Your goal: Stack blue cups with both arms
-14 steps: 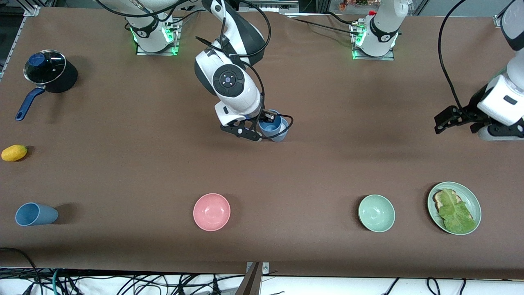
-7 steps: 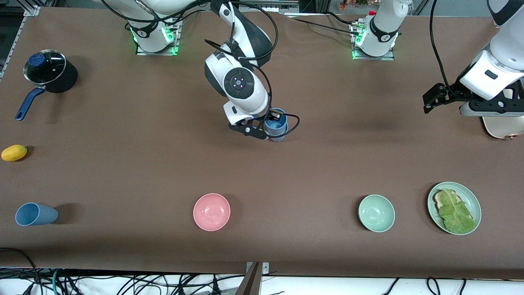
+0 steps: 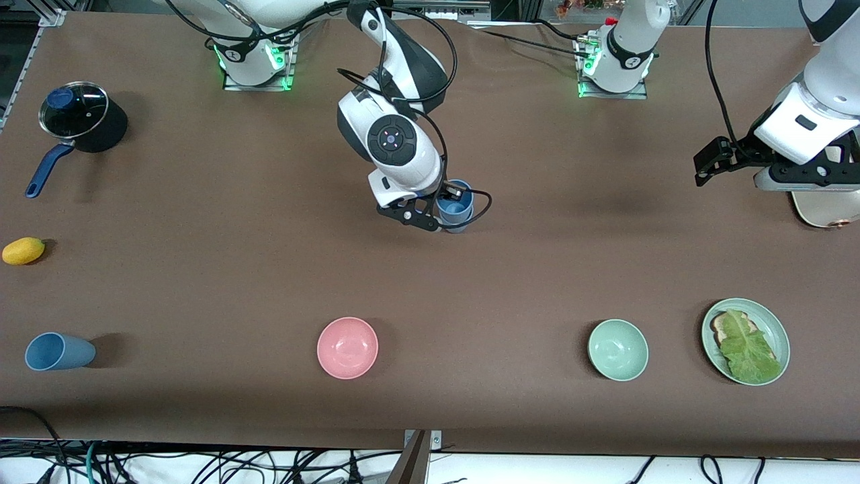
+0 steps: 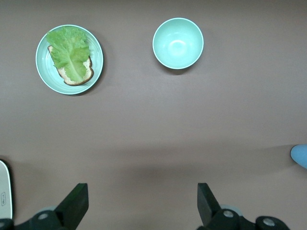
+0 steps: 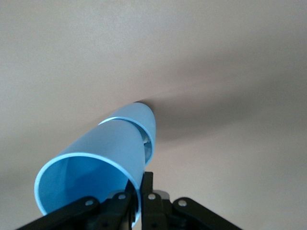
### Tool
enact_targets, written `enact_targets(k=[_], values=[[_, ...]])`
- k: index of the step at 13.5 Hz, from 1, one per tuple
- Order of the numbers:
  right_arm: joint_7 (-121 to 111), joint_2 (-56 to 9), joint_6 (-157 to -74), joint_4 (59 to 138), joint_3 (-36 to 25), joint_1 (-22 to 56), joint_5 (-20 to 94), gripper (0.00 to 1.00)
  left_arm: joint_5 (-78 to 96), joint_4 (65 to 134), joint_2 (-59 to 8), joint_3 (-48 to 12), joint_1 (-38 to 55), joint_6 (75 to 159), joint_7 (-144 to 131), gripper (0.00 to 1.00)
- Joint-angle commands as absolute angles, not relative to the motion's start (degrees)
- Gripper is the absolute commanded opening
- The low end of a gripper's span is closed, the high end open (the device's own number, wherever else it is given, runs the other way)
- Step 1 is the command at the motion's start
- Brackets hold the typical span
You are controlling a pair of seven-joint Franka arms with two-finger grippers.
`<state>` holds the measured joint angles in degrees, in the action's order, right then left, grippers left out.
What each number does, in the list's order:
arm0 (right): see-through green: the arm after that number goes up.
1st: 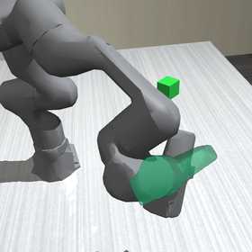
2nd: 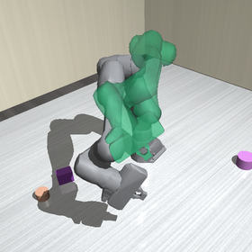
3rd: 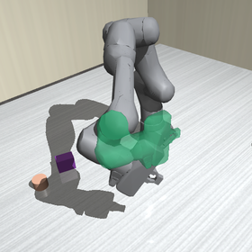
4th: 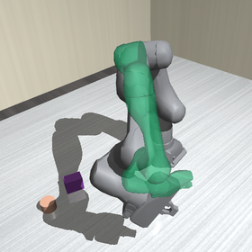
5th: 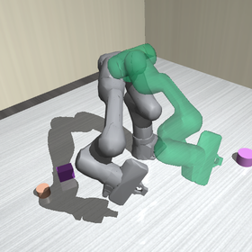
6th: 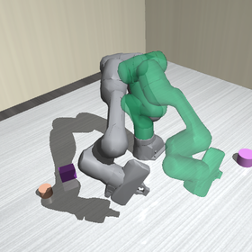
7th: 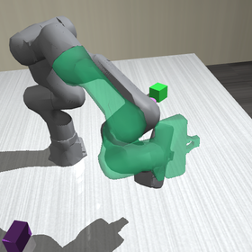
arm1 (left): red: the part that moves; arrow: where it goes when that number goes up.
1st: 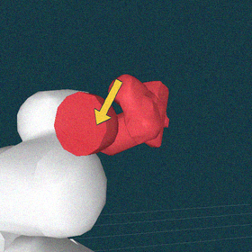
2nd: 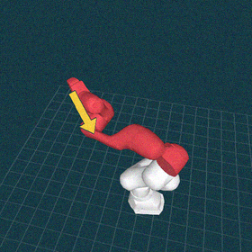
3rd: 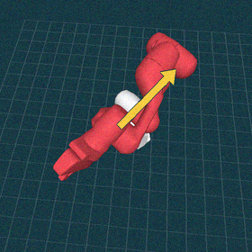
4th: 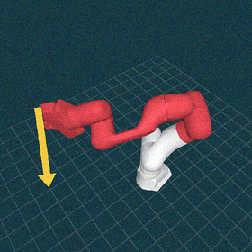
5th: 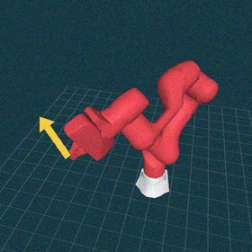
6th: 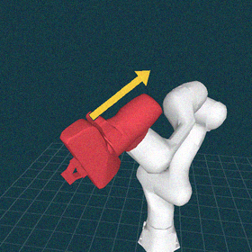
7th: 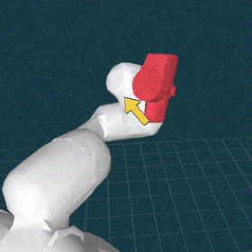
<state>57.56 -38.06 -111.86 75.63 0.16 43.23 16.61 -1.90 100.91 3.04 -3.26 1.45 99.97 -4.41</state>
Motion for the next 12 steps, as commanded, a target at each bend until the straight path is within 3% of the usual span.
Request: enact_targets(k=[1,2,6,12], values=[[58.09,-39.46,-111.8,73.48,-0.26,43.86,17.58,0.51,-1.49,100.81,3.16,-3.08,1.32,99.32,-3.08,1.0],[57.83,-39.29,-111.54,73.48,-0.44,43.86,16.97,1.0,-1.49,100.81,3.16,-3.08,1.23,99.23,-3.08,1.0],[57.22,-37.88,-110.05,72.42,-0.97,42.63,16.52,1.0,-1.41,100.99,3.16,-2.99,0.88,99.05,-2.55,1.0],[42.48,-33.58,-97.4,71.98,-2.63,35.16,12.15,1.0,-1.32,100.9,3.16,-2.99,0.88,98.88,-2.64,1.0]])
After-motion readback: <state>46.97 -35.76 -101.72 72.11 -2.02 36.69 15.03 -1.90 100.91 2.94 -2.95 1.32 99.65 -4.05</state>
